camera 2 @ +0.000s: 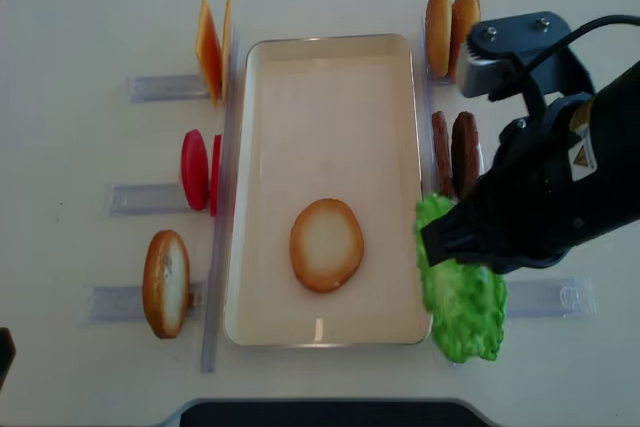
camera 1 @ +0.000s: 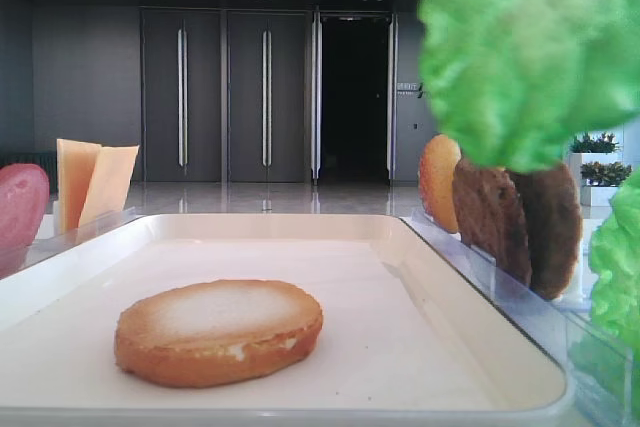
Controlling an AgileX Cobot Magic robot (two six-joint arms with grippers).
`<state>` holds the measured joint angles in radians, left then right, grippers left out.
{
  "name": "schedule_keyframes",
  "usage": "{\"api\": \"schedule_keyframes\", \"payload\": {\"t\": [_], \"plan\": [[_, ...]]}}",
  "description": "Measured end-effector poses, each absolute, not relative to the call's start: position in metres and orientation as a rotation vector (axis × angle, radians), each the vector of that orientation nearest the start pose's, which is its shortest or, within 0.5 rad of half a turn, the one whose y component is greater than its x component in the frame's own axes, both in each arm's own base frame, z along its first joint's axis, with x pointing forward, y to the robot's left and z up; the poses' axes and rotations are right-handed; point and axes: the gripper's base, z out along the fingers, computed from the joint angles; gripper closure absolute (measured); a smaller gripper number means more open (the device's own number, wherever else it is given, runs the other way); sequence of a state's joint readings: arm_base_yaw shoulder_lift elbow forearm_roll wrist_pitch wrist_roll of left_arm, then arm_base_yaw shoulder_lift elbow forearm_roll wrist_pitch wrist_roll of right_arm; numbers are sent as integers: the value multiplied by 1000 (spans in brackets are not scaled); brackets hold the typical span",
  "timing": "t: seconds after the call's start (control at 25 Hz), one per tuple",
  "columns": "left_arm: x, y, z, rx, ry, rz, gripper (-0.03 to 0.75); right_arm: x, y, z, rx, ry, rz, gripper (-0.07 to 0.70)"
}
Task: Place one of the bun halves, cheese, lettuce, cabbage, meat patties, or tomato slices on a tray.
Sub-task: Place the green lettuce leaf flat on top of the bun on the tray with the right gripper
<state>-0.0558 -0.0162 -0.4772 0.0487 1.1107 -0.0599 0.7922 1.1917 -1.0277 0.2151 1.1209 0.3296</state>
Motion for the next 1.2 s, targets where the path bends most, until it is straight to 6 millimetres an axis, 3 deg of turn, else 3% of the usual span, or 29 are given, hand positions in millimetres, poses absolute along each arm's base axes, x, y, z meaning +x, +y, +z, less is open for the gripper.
{"api": "schedule_keyframes", "payload": {"t": [0.24, 0.72, 1.04, 1.2], "plan": [[-7, 4, 267, -8, 2100, -11, 442, 128, 200, 317, -642, 2770, 749, 563], [-7, 4, 267, -8, 2100, -11, 442, 146, 268, 277, -852, 2639, 1235, 563], [-7, 4, 267, -8, 2100, -11, 442, 191, 274, 255, -859, 2429, 1510, 563], [-7, 4, 267, -8, 2100, -11, 442, 214, 265, 239, -833, 2417, 1514, 563]]}}
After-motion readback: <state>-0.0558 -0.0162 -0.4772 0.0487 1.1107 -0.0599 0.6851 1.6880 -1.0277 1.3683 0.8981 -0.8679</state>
